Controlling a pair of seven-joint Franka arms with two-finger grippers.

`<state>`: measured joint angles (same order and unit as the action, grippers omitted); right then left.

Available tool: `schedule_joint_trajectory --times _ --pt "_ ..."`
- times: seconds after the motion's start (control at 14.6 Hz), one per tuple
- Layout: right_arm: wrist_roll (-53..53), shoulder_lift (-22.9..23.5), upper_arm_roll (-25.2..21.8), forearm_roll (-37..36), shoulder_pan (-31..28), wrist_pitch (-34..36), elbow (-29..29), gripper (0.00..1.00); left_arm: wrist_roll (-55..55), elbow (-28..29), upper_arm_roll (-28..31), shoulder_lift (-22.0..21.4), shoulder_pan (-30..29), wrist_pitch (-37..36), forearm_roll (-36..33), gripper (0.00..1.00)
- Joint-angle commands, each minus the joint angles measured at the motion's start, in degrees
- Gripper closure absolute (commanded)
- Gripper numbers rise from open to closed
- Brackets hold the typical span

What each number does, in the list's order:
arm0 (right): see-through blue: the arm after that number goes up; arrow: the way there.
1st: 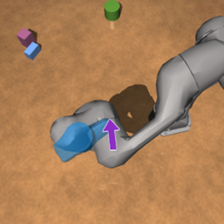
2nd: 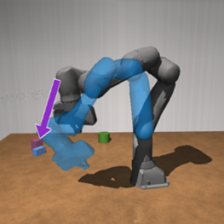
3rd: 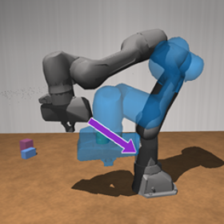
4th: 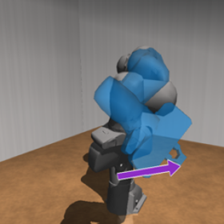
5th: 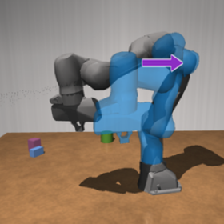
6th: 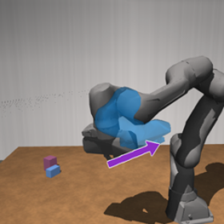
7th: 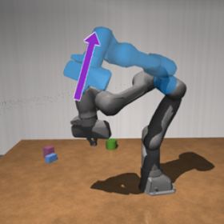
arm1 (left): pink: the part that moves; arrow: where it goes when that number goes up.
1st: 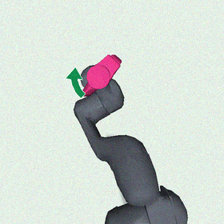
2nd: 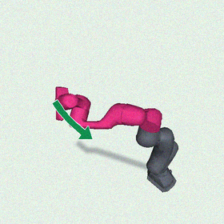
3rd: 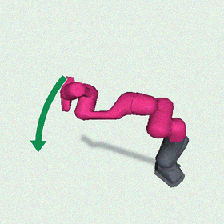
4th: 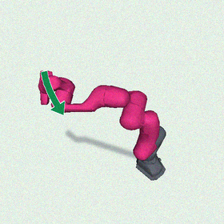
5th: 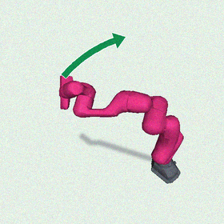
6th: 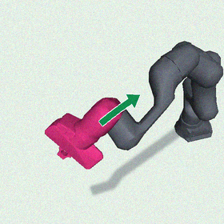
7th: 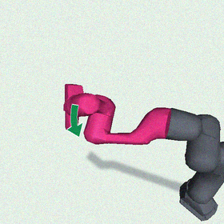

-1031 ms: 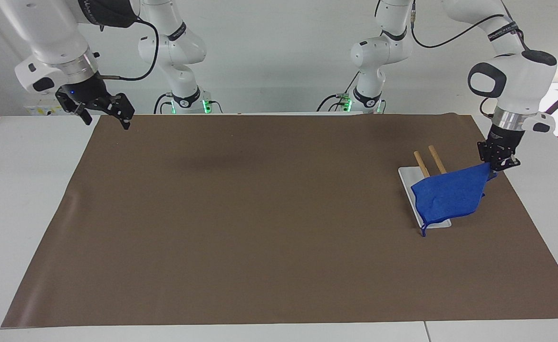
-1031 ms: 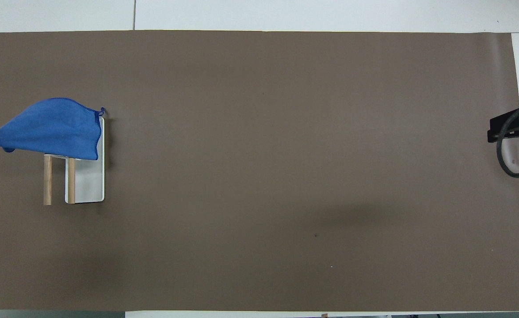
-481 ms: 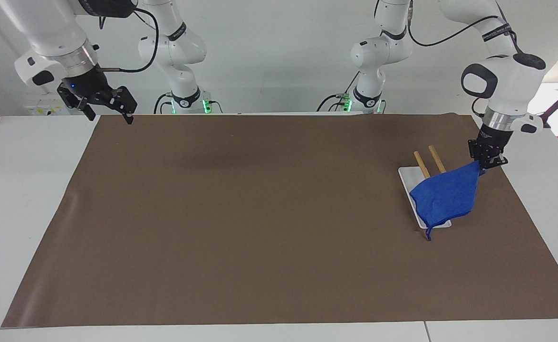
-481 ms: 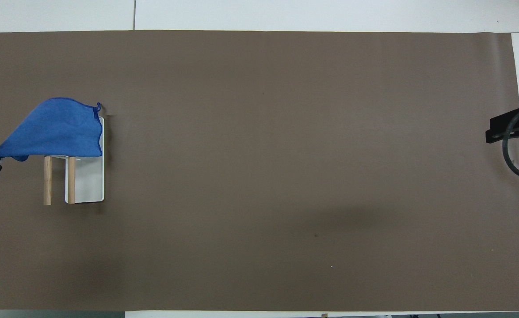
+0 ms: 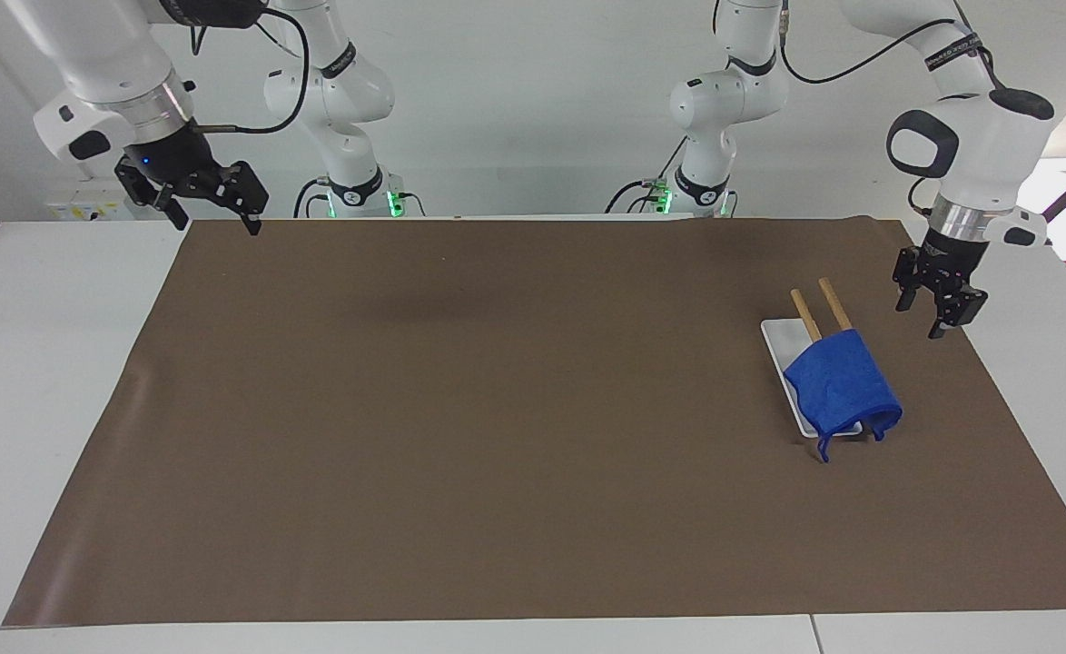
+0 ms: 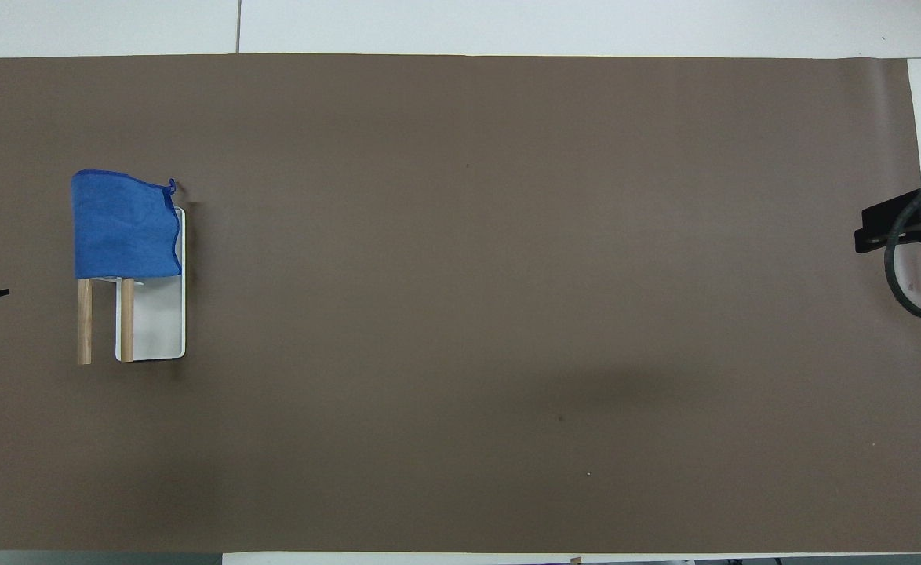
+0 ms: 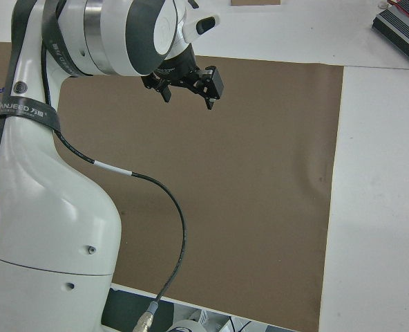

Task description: Right arm passes towel to left arm to hang

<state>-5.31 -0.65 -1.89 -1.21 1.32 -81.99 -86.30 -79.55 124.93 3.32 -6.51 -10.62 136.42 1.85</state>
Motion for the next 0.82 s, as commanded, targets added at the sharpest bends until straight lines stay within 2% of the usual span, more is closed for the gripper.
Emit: schedule_joint_trajectory --times 0.0,0.21,0.48,0.76 --pt "0.65 0.74 0.22 0.51 -0.35 1.31 1.31 0.00 0.45 -7.92 -0.07 3.34 2.87 -3.09 -0.88 0.00" --pt "0.74 0.74 0.22 0.34 -0.44 0.96 0.96 0.00 7.19 -12.24 0.02 4.92 7.52 -3.26 -0.97 0.00" --pt "0.74 0.74 0.22 0.16 -0.35 0.61 1.05 0.00 16.51 -14.09 0.02 5.19 11.75 -4.84 -1.06 0.00" --pt "0.65 0.74 0.22 0.16 -0.44 0.43 0.96 0.00 34.77 -19.80 -0.07 5.19 12.64 -15.10 -1.68 0.00"
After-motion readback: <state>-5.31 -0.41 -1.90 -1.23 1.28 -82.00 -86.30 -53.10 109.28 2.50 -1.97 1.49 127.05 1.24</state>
